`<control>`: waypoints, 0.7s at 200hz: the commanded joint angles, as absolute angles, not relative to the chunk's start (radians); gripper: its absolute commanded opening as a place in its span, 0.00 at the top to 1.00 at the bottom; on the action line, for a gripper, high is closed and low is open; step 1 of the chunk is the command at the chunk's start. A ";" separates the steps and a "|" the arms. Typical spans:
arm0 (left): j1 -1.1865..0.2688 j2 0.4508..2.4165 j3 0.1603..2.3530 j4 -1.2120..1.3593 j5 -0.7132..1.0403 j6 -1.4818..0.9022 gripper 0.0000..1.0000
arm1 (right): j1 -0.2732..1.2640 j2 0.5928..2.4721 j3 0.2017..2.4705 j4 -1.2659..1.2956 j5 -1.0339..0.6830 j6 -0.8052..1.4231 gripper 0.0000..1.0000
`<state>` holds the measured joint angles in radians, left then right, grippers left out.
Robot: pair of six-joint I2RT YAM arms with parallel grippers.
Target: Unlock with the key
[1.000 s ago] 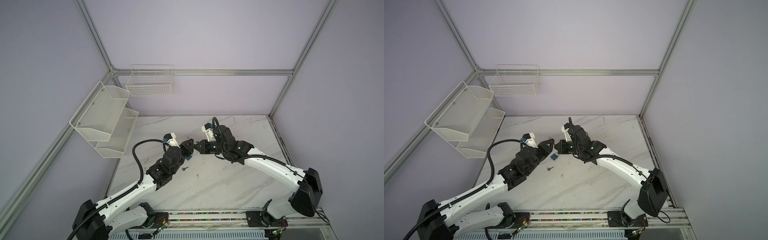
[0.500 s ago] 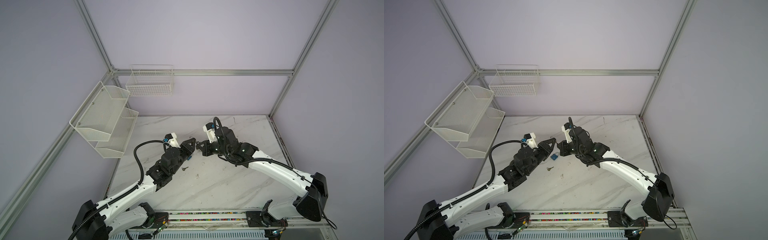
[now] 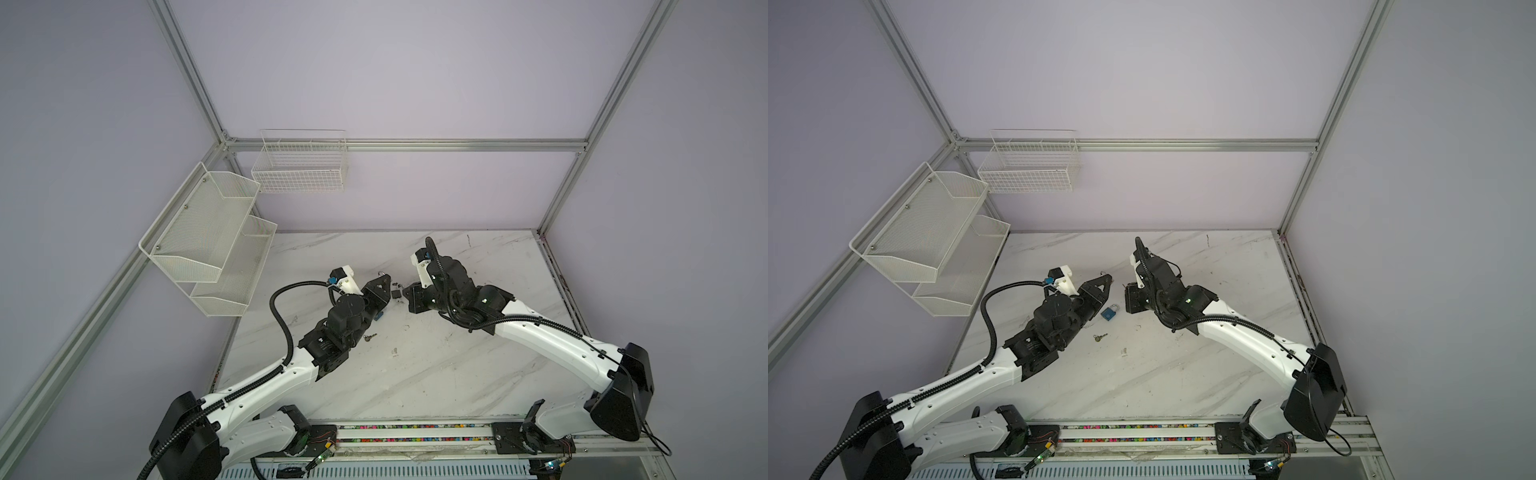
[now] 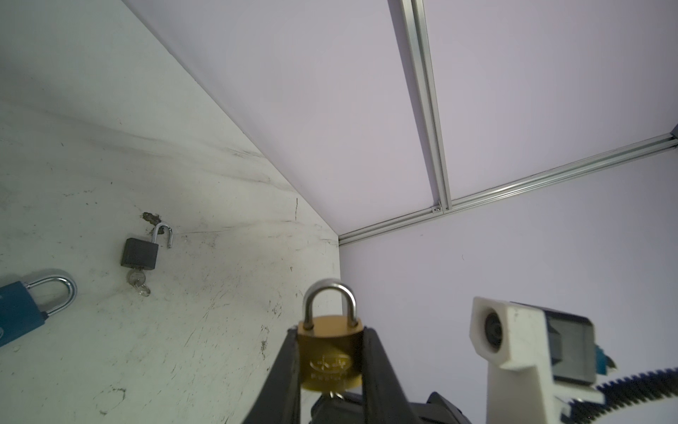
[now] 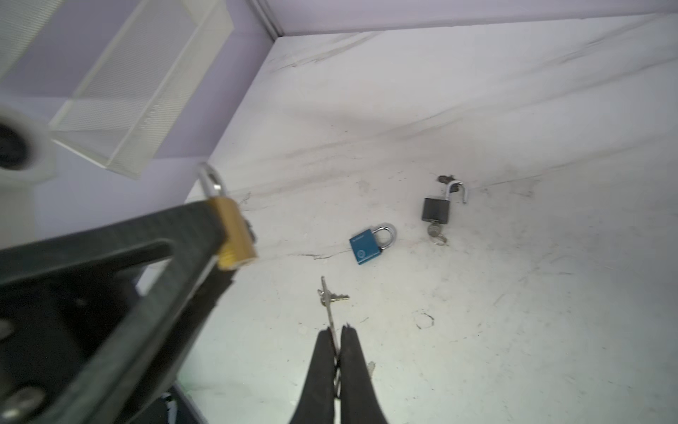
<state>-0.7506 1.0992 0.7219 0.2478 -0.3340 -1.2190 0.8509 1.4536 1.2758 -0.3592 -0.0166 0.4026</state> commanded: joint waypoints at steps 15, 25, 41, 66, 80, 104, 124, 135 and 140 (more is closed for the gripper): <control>-0.746 1.109 0.816 0.206 -0.236 -1.191 0.93 | 0.858 1.496 1.349 -0.407 0.133 0.359 1.00; -0.746 1.111 0.825 0.175 -0.213 -1.195 0.93 | 0.859 1.491 1.350 -0.370 0.064 0.353 1.00; -0.746 1.100 0.800 0.169 -0.240 -1.211 0.92 | 0.860 1.483 1.352 -0.364 0.003 0.352 1.00; -0.735 1.080 0.791 0.171 -0.252 -1.222 0.92 | 0.864 1.439 1.343 -0.400 -0.073 0.338 1.00; -0.709 1.078 0.801 0.148 -0.234 -1.250 0.92 | 0.864 1.421 1.339 -0.429 -0.096 0.338 1.00; -0.677 1.078 0.806 0.155 -0.186 -1.301 0.92 | 0.867 1.435 1.352 -0.460 -0.142 0.325 1.00; -0.667 1.077 0.815 0.131 -0.169 -1.319 0.92 | 0.874 1.451 1.367 -0.449 -0.199 0.331 1.00; -0.662 1.073 0.813 0.133 -0.161 -1.324 0.92 | 0.876 1.469 1.381 -0.459 -0.190 0.333 1.00; -0.661 1.071 0.809 0.142 -0.157 -1.326 0.92 | 0.875 1.478 1.388 -0.464 -0.184 0.332 1.00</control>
